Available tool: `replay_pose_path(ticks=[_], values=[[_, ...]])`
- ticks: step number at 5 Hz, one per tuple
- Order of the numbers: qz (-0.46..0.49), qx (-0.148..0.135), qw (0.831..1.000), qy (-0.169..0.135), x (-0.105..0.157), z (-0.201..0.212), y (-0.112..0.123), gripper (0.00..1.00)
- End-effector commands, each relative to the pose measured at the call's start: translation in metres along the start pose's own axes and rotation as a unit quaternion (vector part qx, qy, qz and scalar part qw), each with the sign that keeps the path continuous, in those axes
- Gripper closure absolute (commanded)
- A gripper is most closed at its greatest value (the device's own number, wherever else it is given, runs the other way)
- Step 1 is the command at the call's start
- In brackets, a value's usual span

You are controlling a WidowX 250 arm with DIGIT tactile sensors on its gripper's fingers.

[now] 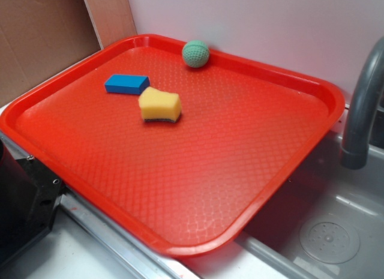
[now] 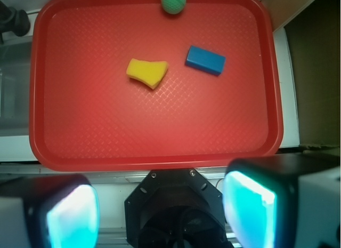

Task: Grab the green ball.

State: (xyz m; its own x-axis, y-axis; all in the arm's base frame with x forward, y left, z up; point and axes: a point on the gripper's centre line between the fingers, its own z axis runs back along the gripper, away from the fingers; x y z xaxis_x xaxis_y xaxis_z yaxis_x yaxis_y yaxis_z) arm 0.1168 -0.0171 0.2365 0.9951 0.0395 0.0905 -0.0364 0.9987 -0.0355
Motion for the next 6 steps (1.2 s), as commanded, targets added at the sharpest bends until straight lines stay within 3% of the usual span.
replay_pose_path(ticks=[1, 3, 4, 5, 6], values=[[0.0, 0.0, 1.0, 0.0, 0.0, 0.0, 0.0, 0.0], [0.011, 0.021, 0.999, -0.021, 0.02, -0.01, -0.001, 0.0], [0.041, 0.054, 0.995, -0.07, 0.049, -0.032, 0.001, 0.0], [0.049, 0.074, 0.992, -0.095, 0.078, -0.052, 0.009, 0.0], [0.051, 0.062, 0.986, -0.144, 0.115, -0.077, 0.02, 0.0]])
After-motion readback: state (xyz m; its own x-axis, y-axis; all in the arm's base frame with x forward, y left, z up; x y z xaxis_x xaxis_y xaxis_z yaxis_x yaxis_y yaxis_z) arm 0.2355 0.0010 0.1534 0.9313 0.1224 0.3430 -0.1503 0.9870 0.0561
